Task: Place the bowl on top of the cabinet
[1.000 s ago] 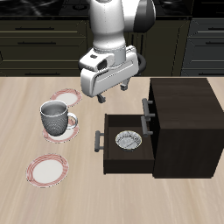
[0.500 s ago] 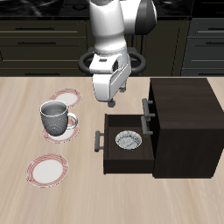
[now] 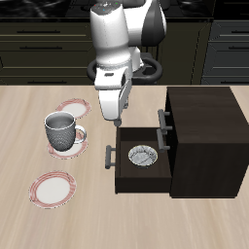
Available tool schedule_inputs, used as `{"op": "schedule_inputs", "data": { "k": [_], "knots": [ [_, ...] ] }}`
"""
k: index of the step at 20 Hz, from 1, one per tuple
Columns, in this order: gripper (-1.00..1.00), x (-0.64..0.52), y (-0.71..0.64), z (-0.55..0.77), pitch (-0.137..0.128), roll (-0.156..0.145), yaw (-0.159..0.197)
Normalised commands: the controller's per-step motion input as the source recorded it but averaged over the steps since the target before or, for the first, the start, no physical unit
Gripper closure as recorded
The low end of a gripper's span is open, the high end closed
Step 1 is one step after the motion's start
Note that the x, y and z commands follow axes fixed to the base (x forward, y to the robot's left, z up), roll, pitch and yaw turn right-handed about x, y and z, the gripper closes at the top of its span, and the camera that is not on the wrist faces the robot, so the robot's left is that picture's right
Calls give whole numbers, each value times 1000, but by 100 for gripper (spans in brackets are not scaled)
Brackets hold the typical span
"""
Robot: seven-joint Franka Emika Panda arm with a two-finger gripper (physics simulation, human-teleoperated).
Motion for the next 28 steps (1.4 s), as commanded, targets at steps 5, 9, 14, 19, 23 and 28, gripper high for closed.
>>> {"op": "schedule_inputs", "data": {
  "k": [5, 9, 14, 19, 23, 28],
  "knots": [
    [-100, 58, -122, -36, -29, -36, 65],
    [-100, 40, 46, -20, -50, 0, 119],
    [-100, 59, 109, -11, -26, 8, 46],
    [-100, 17, 152, -159, -2, 27, 30],
    [-100, -48, 203, -176, 23, 38, -11],
    [-100, -169, 260, -220, 24, 41, 8]
  ]
}}
